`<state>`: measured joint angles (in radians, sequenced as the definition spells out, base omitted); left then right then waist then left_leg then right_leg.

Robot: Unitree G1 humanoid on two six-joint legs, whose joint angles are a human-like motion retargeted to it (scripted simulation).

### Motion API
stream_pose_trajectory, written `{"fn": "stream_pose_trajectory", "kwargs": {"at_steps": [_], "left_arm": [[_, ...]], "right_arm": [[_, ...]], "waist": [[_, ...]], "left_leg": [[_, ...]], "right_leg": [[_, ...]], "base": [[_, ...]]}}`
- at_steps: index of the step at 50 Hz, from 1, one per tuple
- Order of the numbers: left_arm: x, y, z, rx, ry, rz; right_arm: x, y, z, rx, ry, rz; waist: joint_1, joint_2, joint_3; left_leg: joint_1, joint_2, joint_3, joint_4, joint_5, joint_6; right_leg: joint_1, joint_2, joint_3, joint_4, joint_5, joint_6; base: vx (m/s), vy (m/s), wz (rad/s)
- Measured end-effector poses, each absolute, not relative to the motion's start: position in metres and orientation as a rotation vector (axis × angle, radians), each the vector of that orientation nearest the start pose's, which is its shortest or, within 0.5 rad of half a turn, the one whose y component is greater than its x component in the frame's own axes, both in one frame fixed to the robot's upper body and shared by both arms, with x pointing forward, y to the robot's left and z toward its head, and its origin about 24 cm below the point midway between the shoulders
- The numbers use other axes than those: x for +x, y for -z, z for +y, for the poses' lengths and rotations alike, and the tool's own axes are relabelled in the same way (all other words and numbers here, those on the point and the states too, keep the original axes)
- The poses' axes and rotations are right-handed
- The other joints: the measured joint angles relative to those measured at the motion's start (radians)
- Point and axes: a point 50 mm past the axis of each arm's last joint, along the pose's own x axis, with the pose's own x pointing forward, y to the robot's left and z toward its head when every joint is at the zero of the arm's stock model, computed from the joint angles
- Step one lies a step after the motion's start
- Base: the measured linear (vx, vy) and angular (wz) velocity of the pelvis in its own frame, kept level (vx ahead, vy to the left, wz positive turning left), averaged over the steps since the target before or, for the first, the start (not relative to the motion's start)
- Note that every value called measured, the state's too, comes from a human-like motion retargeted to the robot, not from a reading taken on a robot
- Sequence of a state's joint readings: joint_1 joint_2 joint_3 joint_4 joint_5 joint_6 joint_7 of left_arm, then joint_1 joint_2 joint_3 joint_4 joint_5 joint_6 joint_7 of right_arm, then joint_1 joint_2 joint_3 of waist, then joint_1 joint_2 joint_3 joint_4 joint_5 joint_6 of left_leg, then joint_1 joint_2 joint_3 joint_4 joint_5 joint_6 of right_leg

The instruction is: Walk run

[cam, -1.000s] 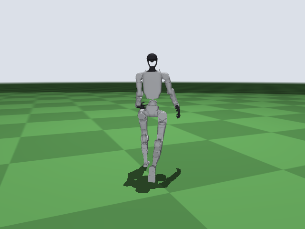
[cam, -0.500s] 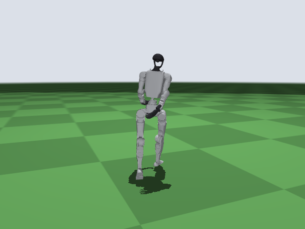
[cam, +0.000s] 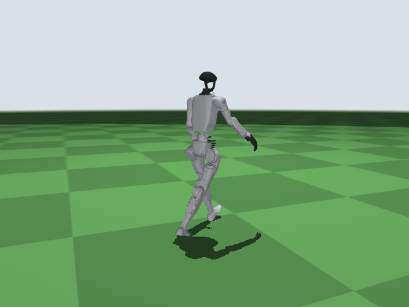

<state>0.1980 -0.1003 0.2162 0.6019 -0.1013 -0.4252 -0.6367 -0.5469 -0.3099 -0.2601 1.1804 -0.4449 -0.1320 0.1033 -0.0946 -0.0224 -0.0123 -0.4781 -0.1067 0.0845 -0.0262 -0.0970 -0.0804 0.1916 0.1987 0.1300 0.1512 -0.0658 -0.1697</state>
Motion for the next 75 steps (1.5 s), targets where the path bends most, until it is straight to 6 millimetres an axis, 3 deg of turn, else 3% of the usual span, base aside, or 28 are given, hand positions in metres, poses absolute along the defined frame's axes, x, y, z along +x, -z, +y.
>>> {"fn": "stream_pose_trajectory", "kwargs": {"at_steps": [3, 5, 7, 8, 11, 12, 16, 19, 23, 25, 26, 29, 31, 33, 35, 37, 41, 43, 46, 50, 54, 58, 60, 62, 65, 68, 71, 75], "left_arm": [[0.146, 0.09, 0.145, -0.342, 0.315, 0.329], [0.143, 0.091, 0.147, -0.336, 0.341, 0.341], [0.142, 0.09, 0.155, -0.321, 0.348, 0.339], [0.141, 0.09, 0.158, -0.312, 0.355, 0.346], [0.151, 0.089, 0.162, -0.291, 0.341, 0.346], [0.155, 0.088, 0.162, -0.289, 0.319, 0.343], [0.171, 0.076, 0.169, -0.269, 0.225, 0.268], [0.178, 0.067, 0.176, -0.26, 0.218, 0.208], [0.181, 0.06, 0.188, -0.239, 0.271, 0.179], [0.179, 0.061, 0.192, -0.234, 0.285, 0.189], [0.177, 0.063, 0.192, -0.234, 0.289, 0.202], [0.168, 0.071, 0.188, -0.239, 0.298, 0.252], [0.157, 0.079, 0.182, -0.248, 0.311, 0.289], [0.142, 0.087, 0.173, -0.268, 0.333, 0.334], [0.133, 0.094, 0.163, -0.297, 0.346, 0.371], [0.128, 0.098, 0.157, -0.332, 0.321, 0.392], [0.122, 0.103, 0.152, -0.365, 0.284, 0.417], [0.118, 0.103, 0.154, -0.354, 0.282, 0.416], [0.113, 0.1, 0.161, -0.326, 0.295, 0.405], [0.109, 0.098, 0.167, -0.315, 0.3, 0.406], [0.106, 0.099, 0.169, -0.309, 0.269, 0.422], [0.106, 0.1, 0.169, -0.289, 0.294, 0.441], [0.105, 0.101, 0.168, -0.274, 0.326, 0.452], [0.104, 0.102, 0.168, -0.269, 0.349, 0.465], [0.112, 0.103, 0.17, -0.277, 0.345, 0.461], [0.127, 0.102, 0.17, -0.272, 0.352, 0.447], [0.147, 0.093, 0.169, -0.263, 0.366, 0.39], [0.167, 0.076, 0.172, -0.221, 0.441, 0.297]], "right_arm": [[0.268, 0.064, -0.261, -0.425, 0.068, 0.666], [0.23, 0.096, -0.259, -0.356, 0.076, 0.81], [0.182, 0.13, -0.243, -0.285, 0.034, 1.005], [0.152, 0.146, -0.233, -0.239, 0.016, 1.124], [0.061, 0.173, -0.198, -0.069, -0.048, 1.459], [0.032, 0.176, -0.188, -0.017, -0.085, 1.56], [-0.076, 0.169, -0.159, 0.133, -0.286, 1.871], [-0.145, 0.15, -0.147, 0.175, -0.405, 2.045], [-0.206, 0.12, -0.134, 0.233, -0.466, 2.213], [-0.226, 0.108, -0.125, 0.291, -0.45, 2.271], [-0.232, 0.103, -0.122, 0.333, -0.428, 2.287], [-0.239, 0.098, -0.115, 0.451, -0.337, 2.307], [-0.232, 0.102, -0.115, 0.492, -0.253, 2.284], [-0.214, 0.114, -0.117, 0.512, -0.17, 2.214], [-0.177, 0.135, -0.125, 0.524, -0.091, 2.09], [-0.121, 0.158, -0.141, 0.491, -0.019, 1.917], [0.012, 0.179, -0.188, 0.256, 0.094, 1.495], [0.075, 0.171, -0.208, 0.091, 0.087, 1.298], [0.154, 0.144, -0.232, -0.149, 0.014, 1.055], [0.228, 0.097, -0.256, -0.382, -0.02, 0.839], [0.26, 0.069, -0.268, -0.492, 0.011, 0.734], [0.249, 0.076, -0.272, -0.483, 0.049, 0.76], [0.227, 0.093, -0.272, -0.439, 0.067, 0.836], [0.192, 0.118, -0.263, -0.375, 0.058, 0.966], [0.131, 0.154, -0.232, -0.26, 0.014, 1.209], [0.063, 0.172, -0.208, -0.129, -0.035, 1.467], [-0.018, 0.176, -0.186, 0.002, -0.155, 1.737], [-0.106, 0.161, -0.17, 0.09, -0.263, 1.984]], "waist": [[0.069, 0.0, -0.033], [0.078, -0.018, -0.062], [0.084, -0.07, -0.065], [0.105, -0.082, -0.076], [0.111, -0.009, -0.085], [0.09, 0.0, -0.083], [-0.055, 0.037, -0.072], [-0.134, 0.043, -0.081], [-0.219, 0.037, -0.08], [-0.232, 0.045, -0.087], [-0.228, 0.052, -0.095], [-0.246, 0.065, -0.127], [-0.268, 0.057, -0.155], [-0.269, 0.049, -0.168], [-0.241, 0.035, -0.151], [-0.226, -0.003, -0.152], [-0.199, -0.046, -0.159], [-0.148, -0.067, -0.156], [-0.086, -0.079, -0.147], [-0.005, -0.035, -0.112], [0.021, -0.018, -0.09], [0.03, 0.027, -0.091], [0.075, 0.039, -0.102], [0.054, 0.014, -0.132], [0.077, 0.01, -0.131], [0.079, 0.04, -0.118], [-0.011, 0.073, -0.104], [-0.106, 0.075, -0.1]], "left_leg": [[0.034, 0.038, 0.069, 0.119, 0.088, 0.015], [0.061, 0.003, -0.028, 0.183, 0.099, 0.098], [0.078, -0.059, -0.091, 0.243, 0.052, 0.154], [0.102, -0.024, 0.009, 0.265, 0.021, 0.165], [0.223, 0.053, 0.01, 0.209, -0.03, 0.189], [0.261, 0.046, -0.001, 0.19, -0.042, 0.195], [0.37, 0.027, -0.07, 0.116, -0.06, 0.2], [0.443, -0.015, -0.08, 0.084, -0.104, 0.218], [0.546, -0.045, -0.102, 0.082, -0.163, 0.21], [0.59, -0.033, -0.099, 0.09, -0.161, 0.187], [0.604, -0.024, -0.096, 0.101, -0.135, 0.168], [0.63, 0.002, -0.096, 0.17, 0.014, 0.097], [0.629, 0.006, -0.091, 0.266, 0.216, 0.061], [0.586, 0.027, -0.07, 0.438, 0.448, 0.037], [0.49, 0.061, -0.025, 0.702, 0.621, 0.065], [0.38, 0.037, -0.005, 0.886, 0.588, 0.114], [0.188, 0.006, 0.025, 0.991, 0.233, 0.14], [0.103, 0.038, 0.096, 0.948, 0.096, 0.179], [0.02, 0.103, 0.186, 0.73, 0.033, 0.168], [0.002, 0.115, 0.148, 0.303, 0.039, 0.118], [0.02, 0.03, -0.114, 0.014, -0.02, 0.022], [0.055, 0.071, -0.055, 0.094, 0.022, -0.056], [0.086, 0.086, -0.031, 0.14, 0.173, -0.025], [0.091, 0.044, -0.078, 0.207, 0.141, 0.1], [0.137, 0.092, -0.004, 0.247, 0.065, 0.113], [0.236, 0.118, 0.033, 0.193, 0.038, 0.126], [0.304, 0.112, 0.025, 0.13, 0.04, 0.124], [0.377, 0.063, 0.058, 0.079, -0.001, 0.137]], "right_leg": [[0.032, -0.015, -0.077, 0.102, 0.31, 0.117], [-0.001, -0.036, -0.147, 0.23, 0.521, 0.222], [-0.107, -0.071, -0.139, 0.517, 0.589, 0.344], [-0.16, -0.107, -0.16, 0.627, 0.589, 0.373], [-0.284, -0.114, -0.319, 0.676, 0.455, 0.221], [-0.327, -0.109, -0.338, 0.669, 0.408, 0.2], [-0.539, -0.138, -0.318, 0.585, 0.217, 0.304], [-0.661, -0.244, -0.345, 0.394, 0.153, 0.273], [-0.759, -0.365, -0.42, 0.072, 0.108, 0.2], [-0.787, -0.324, -0.348, -0.095, 0.074, 0.194], [-0.782, -0.328, -0.418, -0.124, 0.064, 0.195], [-0.762, -0.34, -0.498, -0.052, 0.097, 0.11], [-0.741, -0.355, -0.504, 0.013, 0.151, 0.078], [-0.709, -0.291, -0.273, 0.06, 0.125, 0.04], [-0.656, -0.248, -0.185, 0.093, 0.062, 0.02], [-0.573, -0.3, -0.326, 0.081, 0.05, 0.01], [-0.453, -0.254, -0.259, 0.017, 0.021, -0.009], [-0.398, -0.238, -0.256, -0.011, 0.021, -0.027], [-0.334, -0.173, -0.173, -0.029, -0.001, -0.057], [-0.226, -0.054, -0.056, -0.029, -0.051, -0.08], [-0.121, -0.014, 0.016, 0.013, -0.08, -0.065], [-0.052, 0.033, -0.012, 0.107, 0.042, 0.0], [-0.041, 0.042, -0.026, 0.198, 0.212, 0.041], [-0.097, -0.004, -0.111, 0.347, 0.388, 0.129], [-0.217, -0.078, -0.201, 0.624, 0.532, 0.228], [-0.312, -0.134, -0.328, 0.705, 0.368, 0.12], [-0.435, -0.115, -0.331, 0.641, 0.257, 0.157], [-0.561, -0.211, -0.431, 0.461, 0.102, 0.181]], "base": [[1.5, -0.22, -0.57], [1.51, -0.22, -0.25], [1.45, -0.26, -0.47], [1.47, -0.28, -0.95], [1.23, -0.28, -0.46], [0.71, -0.26, 0.34], [0.94, -0.33, 1.09], [0.94, -0.36, 0.72], [0.93, -0.52, 0.47], [0.95, -0.59, -0.15], [1.0, -0.63, -0.35], [1.13, -0.74, 0.09], [1.18, -0.78, 0.42], [1.05, -0.72, -0.06], [1.01, -0.73, -0.85], [0.87, -0.63, -1.24], [0.8, -0.49, -1.34], [0.91, -0.46, -2.23], [0.95, -0.43, -2.0], [0.86, -0.28, -1.78], [1.06, -0.18, -1.08], [1.2, -0.11, -0.55], [1.33, -0.09, -1.03], [1.08, -0.07, -0.45], [0.96, -0.11, -1.33], [0.65, -0.12, -0.87], [0.65, -0.16, 0.28], [0.54, -0.14, 0.12]]}}
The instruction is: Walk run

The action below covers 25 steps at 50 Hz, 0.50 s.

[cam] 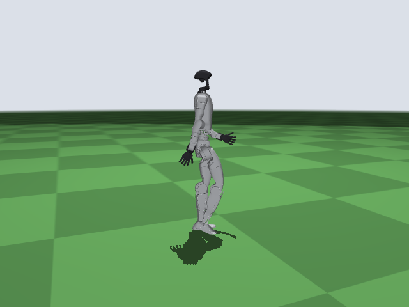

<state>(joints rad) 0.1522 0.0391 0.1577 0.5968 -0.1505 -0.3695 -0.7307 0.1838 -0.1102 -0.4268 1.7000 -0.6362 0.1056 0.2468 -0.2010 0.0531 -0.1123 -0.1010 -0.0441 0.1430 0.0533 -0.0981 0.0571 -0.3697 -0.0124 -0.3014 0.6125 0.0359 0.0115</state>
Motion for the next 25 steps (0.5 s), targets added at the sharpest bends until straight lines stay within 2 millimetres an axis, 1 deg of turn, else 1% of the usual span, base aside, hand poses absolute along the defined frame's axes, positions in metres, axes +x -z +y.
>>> {"fn": "stream_pose_trajectory", "kwargs": {"at_steps": [3, 5, 7, 10, 13, 15, 17, 18, 20, 21, 22, 23, 25], "left_arm": [[0.179, 0.066, 0.179, -0.185, 0.483, 0.253], [0.183, 0.062, 0.184, -0.164, 0.491, 0.243], [0.182, 0.063, 0.185, -0.154, 0.483, 0.245], [0.177, 0.067, 0.182, -0.165, 0.46, 0.26], [0.168, 0.075, 0.171, -0.216, 0.452, 0.288], [0.161, 0.081, 0.16, -0.258, 0.463, 0.316], [0.154, 0.087, 0.151, -0.291, 0.478, 0.345], [0.15, 0.09, 0.146, -0.301, 0.491, 0.361], [0.14, 0.094, 0.138, -0.314, 0.501, 0.388], [0.136, 0.095, 0.136, -0.317, 0.496, 0.396], [0.133, 0.097, 0.136, -0.32, 0.489, 0.404], [0.13, 0.098, 0.138, -0.324, 0.478, 0.412], [0.123, 0.101, 0.139, -0.34, 0.458, 0.431]], "right_arm": [[-0.157, 0.145, -0.162, 0.139, -0.297, 2.115], [-0.182, 0.133, -0.155, 0.179, -0.303, 2.181], [-0.202, 0.123, -0.149, 0.229, -0.287, 2.228], [-0.218, 0.113, -0.144, 0.312, -0.233, 2.264], [-0.218, 0.113, -0.142, 0.382, -0.127, 2.256], [-0.21, 0.119, -0.139, 0.426, -0.033, 2.208], [-0.19, 0.13, -0.14, 0.473, 0.052, 2.12], [-0.177, 0.136, -0.14, 0.504, 0.088, 2.068], [-0.144, 0.151, -0.144, 0.52, 0.139, 1.95], [-0.123, 0.158, -0.149, 0.49, 0.143, 1.885], [-0.101, 0.165, -0.154, 0.453, 0.139, 1.819], [-0.077, 0.171, -0.16, 0.4, 0.119, 1.755], [-0.028, 0.178, -0.176, 0.253, 0.064, 1.624]], "waist": [[-0.021, -0.03, 0.008], [-0.03, -0.052, 0.009], [-0.031, -0.056, 0.002], [-0.025, -0.044, -0.018], [-0.068, -0.014, -0.032], [-0.119, 0.01, -0.035], [-0.135, 0.008, -0.045], [-0.137, -0.006, -0.051], [-0.099, -0.067, -0.068], [-0.082, -0.103, -0.073], [-0.067, -0.132, -0.078], [-0.057, -0.148, -0.083], [-0.049, -0.166, -0.087]], "left_leg": [[0.068, -0.053, 0.03, -0.019, -0.051, 0.007], [0.118, -0.086, 0.05, -0.03, -0.086, 0.007], [0.158, -0.094, 0.077, -0.034, -0.111, -0.004], [0.194, -0.083, 0.124, -0.021, -0.13, -0.033], [0.21, -0.049, 0.123, 0.032, -0.077, -0.083], [0.226, -0.026, 0.084, 0.087, 0.008, -0.122], [0.221, -0.033, 0.082, 0.177, 0.176, -0.149], [0.2, -0.028, 0.078, 0.254, 0.276, -0.171], [0.132, -0.037, 0.126, 0.448, 0.422, -0.185], [0.087, -0.05, 0.142, 0.555, 0.468, -0.15], [0.038, -0.06, 0.142, 0.657, 0.474, -0.126], [-0.02, -0.066, 0.111, 0.748, 0.4, -0.126], [-0.107, -0.067, 0.084, 0.863, 0.253, -0.102]], "right_leg": [[-0.043, -0.074, -0.113, -0.194, -0.038, -0.043], [-0.069, -0.069, -0.115, -0.332, -0.086, -0.054], [-0.081, -0.048, -0.17, -0.464, -0.117, -0.07], [-0.073, 0.008, -0.272, -0.606, -0.121, -0.129], [-0.026, 0.004, -0.361, -0.582, -0.069, -0.21], [-0.008, -0.003, -0.338, -0.564, -0.021, -0.273], [-0.005, -0.002, -0.171, -0.514, -0.053, -0.273], [0.008, -0.017, -0.16, -0.498, -0.065, -0.273], [0.046, -0.04, -0.125, -0.486, -0.09, -0.273], [0.064, -0.045, -0.087, -0.487, -0.099, -0.273], [0.082, -0.048, -0.06, -0.49, -0.105, -0.273], [0.1, -0.046, -0.057, -0.5, -0.103, -0.273], [0.131, -0.027, 0.008, -0.513, -0.106, -0.269]], "base": [[0.61, -0.27, -0.64], [0.55, -0.26, -0.83], [0.6, -0.28, -0.96], [0.64, -0.31, -0.98], [0.63, -0.29, -0.14], [0.72, -0.2, 0.47], [0.73, -0.29, -0.08], [0.58, -0.48, -0.76], [0.51, -0.5, -1.68], [0.5, -0.42, -2.25], [0.46, -0.42, -2.36], [0.45, -0.41, -2.31], [0.47, -0.34, -2.15]]}}
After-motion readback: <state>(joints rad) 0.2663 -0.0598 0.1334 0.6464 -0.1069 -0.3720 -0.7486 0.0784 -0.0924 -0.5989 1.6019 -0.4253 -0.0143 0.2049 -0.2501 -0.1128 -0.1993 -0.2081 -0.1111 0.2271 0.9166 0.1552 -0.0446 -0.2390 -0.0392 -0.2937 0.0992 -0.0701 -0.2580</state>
